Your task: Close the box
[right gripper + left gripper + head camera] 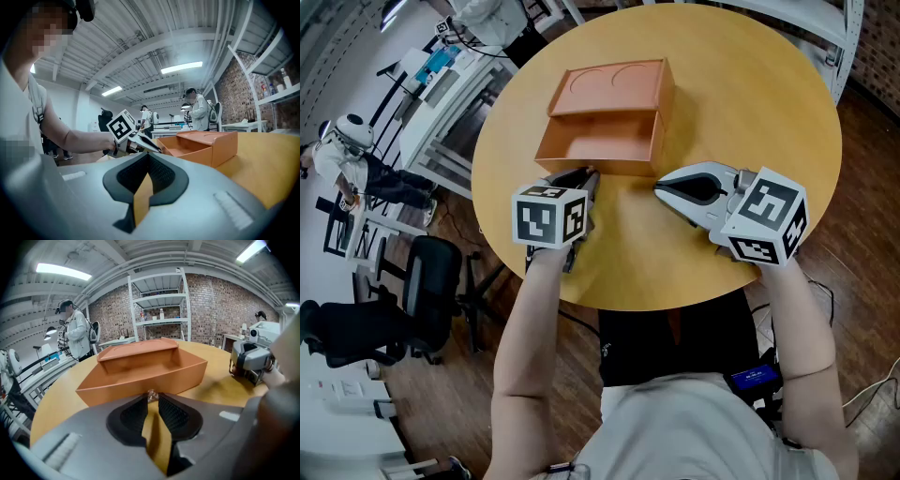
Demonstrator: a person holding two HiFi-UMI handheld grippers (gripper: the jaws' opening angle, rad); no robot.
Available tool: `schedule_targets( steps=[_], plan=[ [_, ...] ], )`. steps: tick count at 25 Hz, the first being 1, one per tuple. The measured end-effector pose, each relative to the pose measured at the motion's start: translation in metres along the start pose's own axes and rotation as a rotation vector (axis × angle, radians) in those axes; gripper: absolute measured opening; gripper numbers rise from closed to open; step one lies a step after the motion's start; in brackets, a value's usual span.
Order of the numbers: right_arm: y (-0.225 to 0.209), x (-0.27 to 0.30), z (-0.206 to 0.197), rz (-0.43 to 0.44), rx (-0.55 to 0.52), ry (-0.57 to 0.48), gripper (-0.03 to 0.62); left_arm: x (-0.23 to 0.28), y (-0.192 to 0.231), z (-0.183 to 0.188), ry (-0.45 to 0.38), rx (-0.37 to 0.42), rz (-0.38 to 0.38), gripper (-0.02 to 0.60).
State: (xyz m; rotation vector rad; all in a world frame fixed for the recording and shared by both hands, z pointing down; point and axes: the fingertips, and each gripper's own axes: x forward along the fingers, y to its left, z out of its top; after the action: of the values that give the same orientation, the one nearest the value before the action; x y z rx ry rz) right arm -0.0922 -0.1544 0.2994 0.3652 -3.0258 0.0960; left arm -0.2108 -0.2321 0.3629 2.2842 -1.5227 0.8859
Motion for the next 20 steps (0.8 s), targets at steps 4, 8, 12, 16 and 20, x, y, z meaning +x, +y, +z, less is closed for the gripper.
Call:
schedule_targets(
  steps=[4, 8, 12, 16, 20],
  plan=[
    [-0.001, 0.001, 0.003, 0.007, -0.002, 0.002, 0.002, 0.010, 0.008, 0.014, -0.002, -0.018, 0.002, 0.072],
    [-0.001, 0.000, 0.003, 0.007, -0.003, 0.004, 0.002, 0.029, 0.012, 0.025, -0.001, -0.029, -0.012, 0.072],
    [-0.001, 0.001, 0.002, 0.006, -0.004, 0.003, 0.002, 0.046, 0.018, 0.035, 0.003, -0.033, -0.017, 0.072],
    [0.000, 0.001, 0.003, 0.006, -0.005, 0.004, 0.002, 0.059, 0.022, 0.045, 0.028, -0.018, -0.010, 0.074],
    [0.000, 0.001, 0.003, 0.004, -0.007, 0.002, 0.002, 0.072, 0.028, 0.055, 0.044, -0.011, -0.006, 0.074]
  ],
)
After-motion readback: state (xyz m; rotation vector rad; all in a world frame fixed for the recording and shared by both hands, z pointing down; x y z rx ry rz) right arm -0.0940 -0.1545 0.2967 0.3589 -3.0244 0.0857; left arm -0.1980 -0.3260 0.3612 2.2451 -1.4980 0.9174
